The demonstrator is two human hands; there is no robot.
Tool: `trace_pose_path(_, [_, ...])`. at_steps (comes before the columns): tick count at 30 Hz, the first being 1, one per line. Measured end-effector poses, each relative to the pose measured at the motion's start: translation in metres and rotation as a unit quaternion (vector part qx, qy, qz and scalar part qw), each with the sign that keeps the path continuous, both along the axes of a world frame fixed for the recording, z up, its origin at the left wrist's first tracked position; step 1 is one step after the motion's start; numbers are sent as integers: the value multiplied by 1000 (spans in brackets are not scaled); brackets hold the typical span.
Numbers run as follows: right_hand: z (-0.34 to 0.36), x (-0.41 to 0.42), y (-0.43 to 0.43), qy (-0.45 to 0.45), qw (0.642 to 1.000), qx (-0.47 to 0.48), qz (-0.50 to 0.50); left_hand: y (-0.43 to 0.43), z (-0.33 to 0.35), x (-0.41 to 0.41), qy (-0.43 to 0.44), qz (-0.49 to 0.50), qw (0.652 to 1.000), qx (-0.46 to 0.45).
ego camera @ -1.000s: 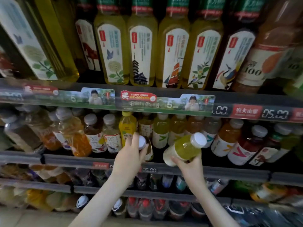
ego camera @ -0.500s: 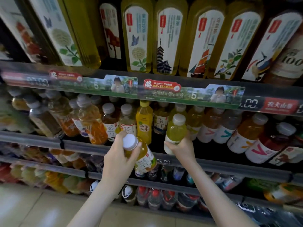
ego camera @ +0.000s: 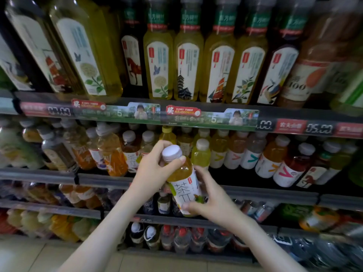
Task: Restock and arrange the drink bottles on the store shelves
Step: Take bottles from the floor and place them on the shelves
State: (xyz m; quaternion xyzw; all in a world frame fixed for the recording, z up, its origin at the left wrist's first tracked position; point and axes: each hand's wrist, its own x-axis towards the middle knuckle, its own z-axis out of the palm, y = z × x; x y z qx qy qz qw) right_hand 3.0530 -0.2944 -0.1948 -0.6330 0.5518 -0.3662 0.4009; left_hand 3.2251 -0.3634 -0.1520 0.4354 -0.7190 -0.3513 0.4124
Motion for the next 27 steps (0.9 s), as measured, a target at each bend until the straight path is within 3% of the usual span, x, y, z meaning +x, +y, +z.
trace_pose_path(6, [12,-10,26,-11,991,-37,-126,27,35,-44,-53,-115,990,-70])
trace_pose_path(10, [20,-29,38,-48,984,-29,-171,32,52,-61,-20,-159,987,-21])
trace_pose_path(19, [90,-60,34,-145,957,-110,-226,6,86,-50,0,-33,987,-158])
trace_pose_path(21, [107,-62,29,-170,951,-133,-223,5,99,-49,-4,-121,985,-122])
trace_pose_path(24, [127,-59,18,-217,939,-164,-209,19,108,-60,-95,-251,961,-72])
trace_pose_path(27, [144,-53,12,-250,934,-169,-191,27,110,-72,-36,-226,969,-89])
